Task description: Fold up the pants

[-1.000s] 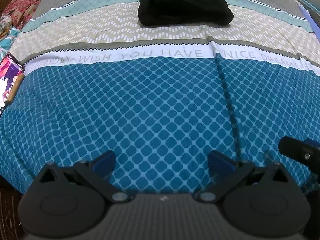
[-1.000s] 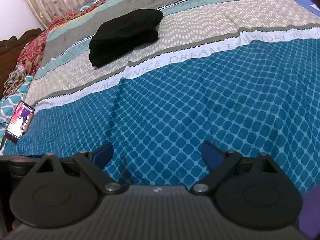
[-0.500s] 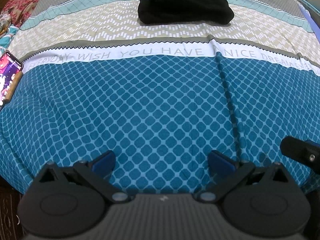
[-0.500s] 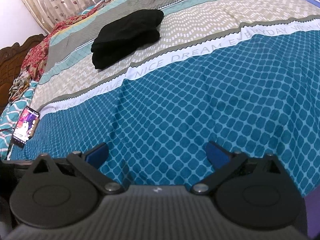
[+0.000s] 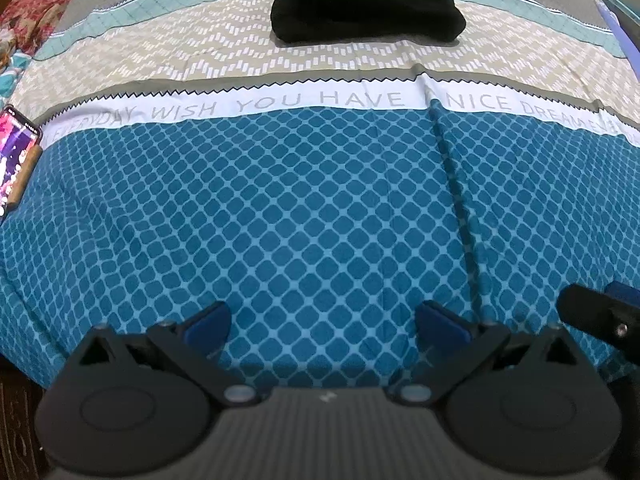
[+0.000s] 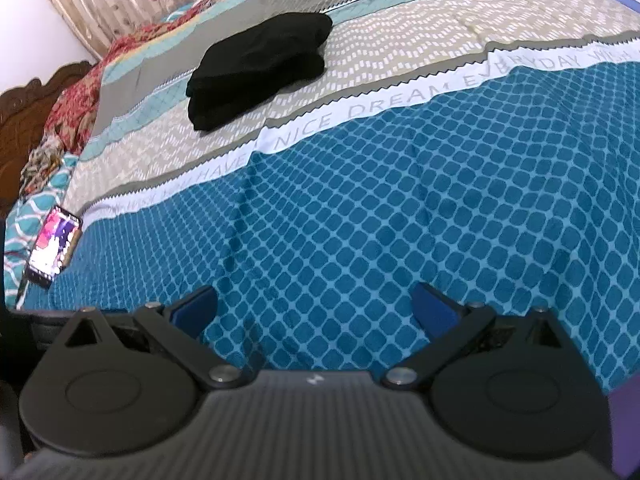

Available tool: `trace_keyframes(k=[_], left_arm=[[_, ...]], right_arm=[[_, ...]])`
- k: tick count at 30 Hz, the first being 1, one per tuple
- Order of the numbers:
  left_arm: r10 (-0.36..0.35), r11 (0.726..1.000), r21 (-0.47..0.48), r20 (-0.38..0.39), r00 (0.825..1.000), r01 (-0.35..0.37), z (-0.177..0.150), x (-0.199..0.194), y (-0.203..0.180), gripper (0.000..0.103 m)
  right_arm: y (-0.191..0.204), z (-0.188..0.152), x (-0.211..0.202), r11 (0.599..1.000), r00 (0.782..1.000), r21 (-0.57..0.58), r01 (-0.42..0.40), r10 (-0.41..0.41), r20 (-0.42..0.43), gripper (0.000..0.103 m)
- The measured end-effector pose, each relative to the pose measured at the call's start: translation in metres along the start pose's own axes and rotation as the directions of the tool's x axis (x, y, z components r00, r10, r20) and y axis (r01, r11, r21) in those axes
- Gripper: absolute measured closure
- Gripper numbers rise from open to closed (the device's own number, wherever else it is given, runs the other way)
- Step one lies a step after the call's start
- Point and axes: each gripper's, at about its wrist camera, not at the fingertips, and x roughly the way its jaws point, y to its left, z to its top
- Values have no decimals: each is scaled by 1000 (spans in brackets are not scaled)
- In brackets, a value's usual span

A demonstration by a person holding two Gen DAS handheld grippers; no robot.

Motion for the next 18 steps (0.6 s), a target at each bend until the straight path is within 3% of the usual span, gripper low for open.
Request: trace_keyframes(k=[3, 9, 18], left_arm=[[26, 1000, -3, 15, 1000, -26, 0, -7, 0, 0], [83, 996, -32, 88, 993, -80, 4, -29, 8, 0], [167, 986, -19, 202, 965, -167, 9, -59, 10, 0]], right_arm=[[3, 2, -4, 1000, 1000, 5, -17, 17, -12, 0], [16, 8, -20, 999, 999, -41, -1, 2, 47, 0], [34, 15, -41, 991, 990, -131, 3, 15, 138, 0]])
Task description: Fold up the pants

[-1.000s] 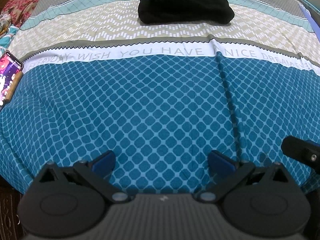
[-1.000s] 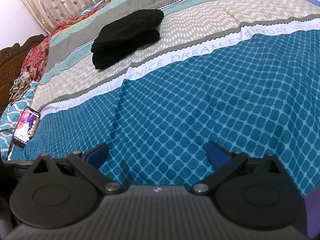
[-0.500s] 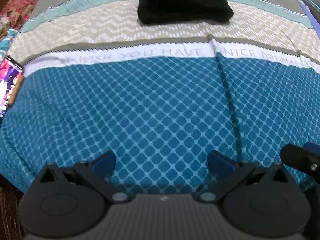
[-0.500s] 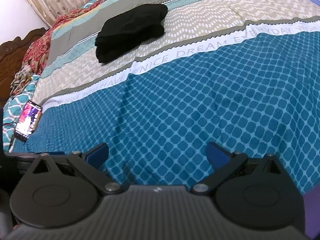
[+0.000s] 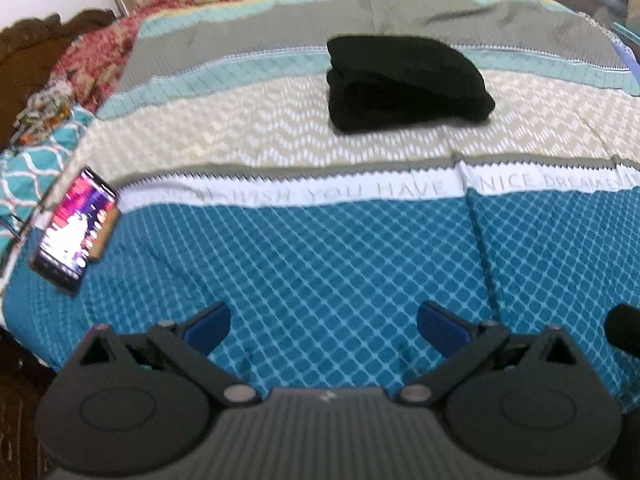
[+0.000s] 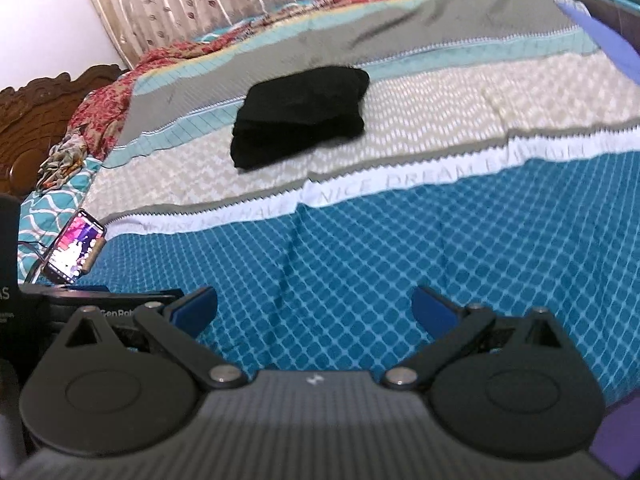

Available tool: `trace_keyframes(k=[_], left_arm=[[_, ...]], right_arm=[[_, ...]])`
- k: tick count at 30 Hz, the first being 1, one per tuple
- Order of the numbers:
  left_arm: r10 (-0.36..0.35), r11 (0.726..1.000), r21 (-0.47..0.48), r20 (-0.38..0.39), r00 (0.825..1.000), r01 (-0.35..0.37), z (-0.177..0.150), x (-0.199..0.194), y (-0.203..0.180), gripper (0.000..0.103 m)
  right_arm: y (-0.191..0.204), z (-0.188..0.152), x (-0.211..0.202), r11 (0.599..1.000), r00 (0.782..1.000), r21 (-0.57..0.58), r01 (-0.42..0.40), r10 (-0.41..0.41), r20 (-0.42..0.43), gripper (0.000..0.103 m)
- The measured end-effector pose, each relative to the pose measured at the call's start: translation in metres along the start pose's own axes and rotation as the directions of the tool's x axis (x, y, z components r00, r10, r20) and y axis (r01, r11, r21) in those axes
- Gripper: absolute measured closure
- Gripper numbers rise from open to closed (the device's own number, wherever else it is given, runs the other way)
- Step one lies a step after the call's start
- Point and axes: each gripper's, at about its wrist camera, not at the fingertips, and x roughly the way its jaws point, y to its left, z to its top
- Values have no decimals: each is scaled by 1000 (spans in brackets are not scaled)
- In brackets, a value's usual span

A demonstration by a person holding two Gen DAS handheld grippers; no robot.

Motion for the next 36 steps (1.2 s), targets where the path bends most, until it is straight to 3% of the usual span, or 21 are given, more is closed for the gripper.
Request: trace_keyframes(k=[11, 16, 36], left_arm=[[10, 999, -37, 72, 997, -7, 6, -20, 6, 0], [-23, 999, -42, 46, 999, 25, 6, -19, 7, 0], [-44, 999, -22, -5, 999, 44, 2, -12, 2, 0]], right_arm=[[6, 0, -1, 999, 1000, -41, 0, 1, 25, 0], [8, -1, -2, 999, 1000, -39, -1, 2, 23, 0], [7, -4, 2, 1000, 1000, -7, -3, 3, -2, 0]])
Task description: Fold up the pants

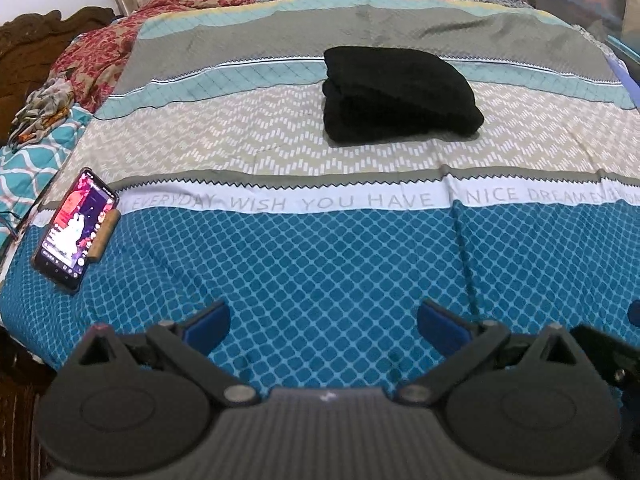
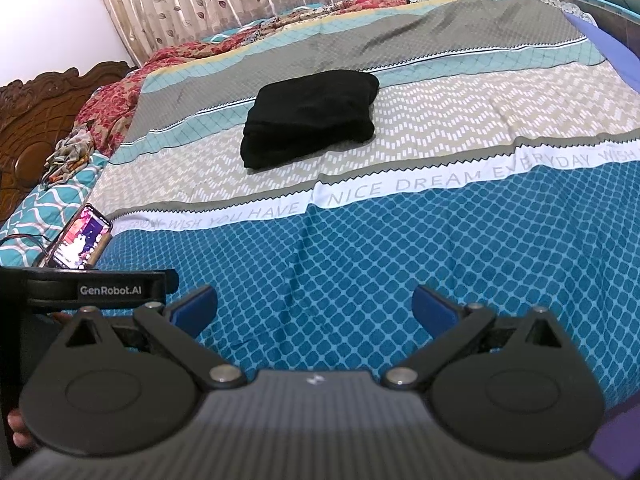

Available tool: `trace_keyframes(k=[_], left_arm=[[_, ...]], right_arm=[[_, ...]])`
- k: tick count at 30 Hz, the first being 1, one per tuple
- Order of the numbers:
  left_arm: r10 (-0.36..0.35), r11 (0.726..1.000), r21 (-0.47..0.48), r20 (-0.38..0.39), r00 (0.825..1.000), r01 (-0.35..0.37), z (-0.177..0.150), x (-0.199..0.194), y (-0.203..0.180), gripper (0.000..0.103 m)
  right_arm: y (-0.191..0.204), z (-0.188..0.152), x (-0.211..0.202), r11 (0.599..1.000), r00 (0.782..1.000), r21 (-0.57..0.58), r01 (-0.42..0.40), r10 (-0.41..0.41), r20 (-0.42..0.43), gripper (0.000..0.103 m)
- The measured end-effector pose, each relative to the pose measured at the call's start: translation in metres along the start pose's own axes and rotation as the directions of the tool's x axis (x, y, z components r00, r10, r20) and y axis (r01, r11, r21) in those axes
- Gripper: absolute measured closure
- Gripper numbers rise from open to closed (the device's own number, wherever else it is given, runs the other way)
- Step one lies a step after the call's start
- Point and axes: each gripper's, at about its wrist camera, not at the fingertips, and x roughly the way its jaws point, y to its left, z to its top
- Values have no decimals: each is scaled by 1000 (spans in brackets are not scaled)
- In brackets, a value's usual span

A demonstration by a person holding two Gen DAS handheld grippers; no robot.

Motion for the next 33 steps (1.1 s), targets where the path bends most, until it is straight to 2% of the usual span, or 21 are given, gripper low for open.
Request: trace_keyframes(k=[18, 33], left_arm=[[-11, 1000, 22, -61, 998, 13, -1, 8, -3, 0], [-28, 1000, -8, -93, 995, 27, -3, 14, -2, 0]], right_arm=[[-4, 0, 3, 1000, 1000, 15, 1, -1, -15, 0], [-6, -1, 4, 999, 1000, 33, 3, -2, -26, 0]])
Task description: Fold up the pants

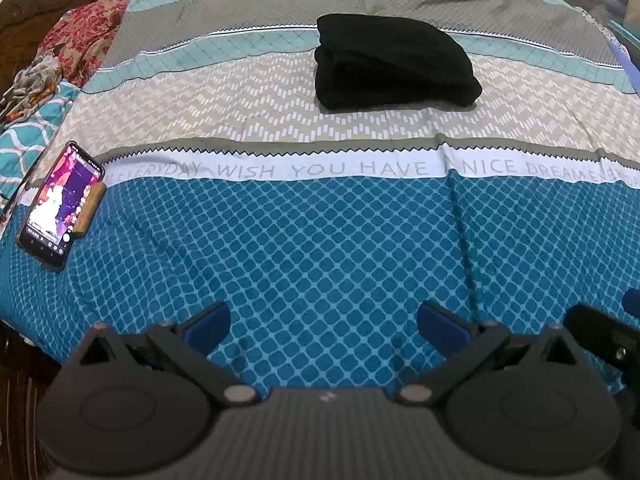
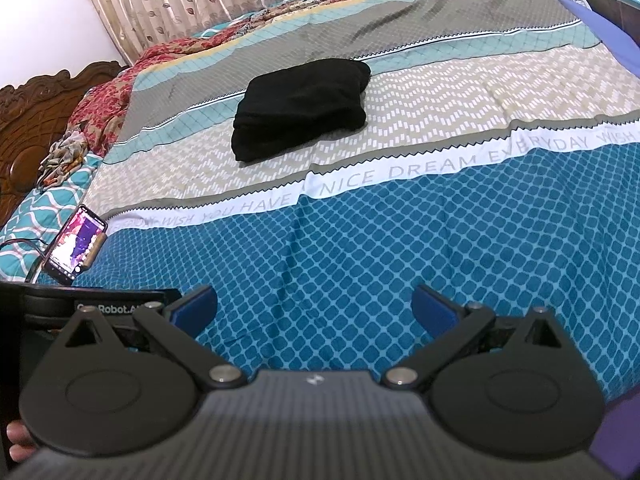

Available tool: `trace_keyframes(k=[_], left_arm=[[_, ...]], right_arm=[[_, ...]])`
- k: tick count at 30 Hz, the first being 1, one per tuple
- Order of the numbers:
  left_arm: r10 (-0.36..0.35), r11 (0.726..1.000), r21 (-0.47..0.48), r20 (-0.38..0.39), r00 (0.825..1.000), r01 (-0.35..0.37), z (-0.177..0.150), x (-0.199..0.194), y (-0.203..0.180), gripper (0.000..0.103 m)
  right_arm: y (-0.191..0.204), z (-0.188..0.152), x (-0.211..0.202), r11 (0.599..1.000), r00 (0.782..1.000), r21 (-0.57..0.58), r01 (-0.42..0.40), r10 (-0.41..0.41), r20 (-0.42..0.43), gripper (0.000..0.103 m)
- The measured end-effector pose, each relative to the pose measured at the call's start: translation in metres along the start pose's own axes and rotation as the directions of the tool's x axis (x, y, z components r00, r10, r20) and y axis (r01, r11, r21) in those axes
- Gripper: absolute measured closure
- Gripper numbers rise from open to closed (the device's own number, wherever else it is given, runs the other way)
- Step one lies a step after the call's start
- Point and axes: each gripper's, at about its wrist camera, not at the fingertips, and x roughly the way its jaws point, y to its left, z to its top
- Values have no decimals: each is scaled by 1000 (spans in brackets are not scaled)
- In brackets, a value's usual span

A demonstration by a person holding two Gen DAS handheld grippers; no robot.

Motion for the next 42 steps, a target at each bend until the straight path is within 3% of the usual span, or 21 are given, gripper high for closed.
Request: trace_keyframes(k=[42], left_arm=[[12, 998, 66, -61, 998, -8, -4, 10, -8, 0]], right_arm=[[-4, -4, 2, 1000, 1000, 31, -6, 6, -21, 0]])
